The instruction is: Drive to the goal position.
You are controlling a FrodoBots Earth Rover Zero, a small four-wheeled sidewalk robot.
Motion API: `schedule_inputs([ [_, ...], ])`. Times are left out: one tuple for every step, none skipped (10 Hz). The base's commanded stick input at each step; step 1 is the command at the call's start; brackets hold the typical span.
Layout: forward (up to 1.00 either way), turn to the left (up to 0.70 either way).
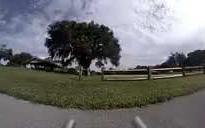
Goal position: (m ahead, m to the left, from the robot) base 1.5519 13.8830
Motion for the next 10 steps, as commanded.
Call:
schedule_inputs([
  [0.06, 0.12],
  [0.06, 0.12],
  [0.06, 0.12],
  [0.06, 0.12],
  [0.06, 0.12],
  [0.06, 0.12],
  [0.06, 0.12],
  [0.06, 0.12],
  [0.06, 0.12],
  [0.06, 0.12],
])
